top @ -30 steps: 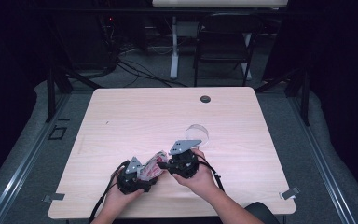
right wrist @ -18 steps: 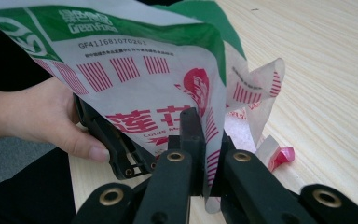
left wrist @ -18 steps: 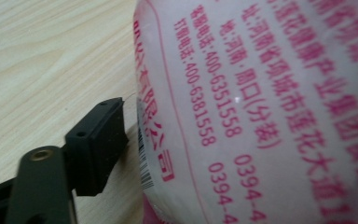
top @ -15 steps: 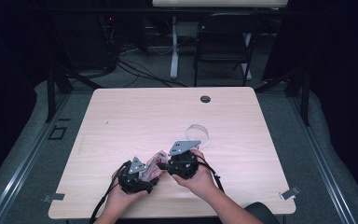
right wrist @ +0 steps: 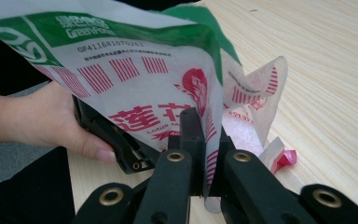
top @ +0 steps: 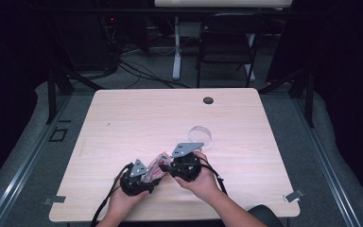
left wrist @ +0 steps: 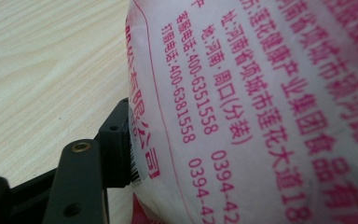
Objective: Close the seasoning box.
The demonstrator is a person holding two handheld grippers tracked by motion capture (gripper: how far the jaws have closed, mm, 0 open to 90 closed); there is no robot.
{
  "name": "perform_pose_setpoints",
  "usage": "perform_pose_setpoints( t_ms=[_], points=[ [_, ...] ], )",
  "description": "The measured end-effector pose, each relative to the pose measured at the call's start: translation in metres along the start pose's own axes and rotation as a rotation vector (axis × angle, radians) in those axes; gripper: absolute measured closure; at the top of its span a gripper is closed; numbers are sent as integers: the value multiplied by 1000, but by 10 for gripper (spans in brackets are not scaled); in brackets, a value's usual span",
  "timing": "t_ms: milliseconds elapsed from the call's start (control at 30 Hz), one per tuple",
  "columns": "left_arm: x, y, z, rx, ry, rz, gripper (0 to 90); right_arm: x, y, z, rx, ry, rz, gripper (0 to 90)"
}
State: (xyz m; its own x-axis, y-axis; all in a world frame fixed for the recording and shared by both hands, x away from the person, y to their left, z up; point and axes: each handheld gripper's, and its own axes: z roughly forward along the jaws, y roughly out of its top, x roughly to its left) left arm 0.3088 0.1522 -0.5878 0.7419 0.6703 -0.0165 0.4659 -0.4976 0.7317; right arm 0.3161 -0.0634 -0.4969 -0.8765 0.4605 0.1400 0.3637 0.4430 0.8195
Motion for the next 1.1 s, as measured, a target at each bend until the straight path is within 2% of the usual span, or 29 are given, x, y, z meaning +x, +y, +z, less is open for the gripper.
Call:
perform_pose_setpoints(
  t_ms=[367, 667, 833, 1033, 1100],
  points=[
    [-1, 0, -1, -9, 21, 4, 513, -1, 0, -1, -2, 5, 1, 900],
    [-2, 2, -4, -22, 15, 9, 591, -2, 1, -4, -14, 14, 8, 900],
    [-3, 5, -9, -34, 36, 16, 601, -3, 1, -7, -34, 24, 21, 900],
    [-4, 8, -13, -52, 42, 23, 608, -6, 3, -12, -46, 21, 25, 900],
    [-5, 11, -16, -65, 58, 43, 610, -7, 3, -16, -60, 17, 32, 900]
  ],
)
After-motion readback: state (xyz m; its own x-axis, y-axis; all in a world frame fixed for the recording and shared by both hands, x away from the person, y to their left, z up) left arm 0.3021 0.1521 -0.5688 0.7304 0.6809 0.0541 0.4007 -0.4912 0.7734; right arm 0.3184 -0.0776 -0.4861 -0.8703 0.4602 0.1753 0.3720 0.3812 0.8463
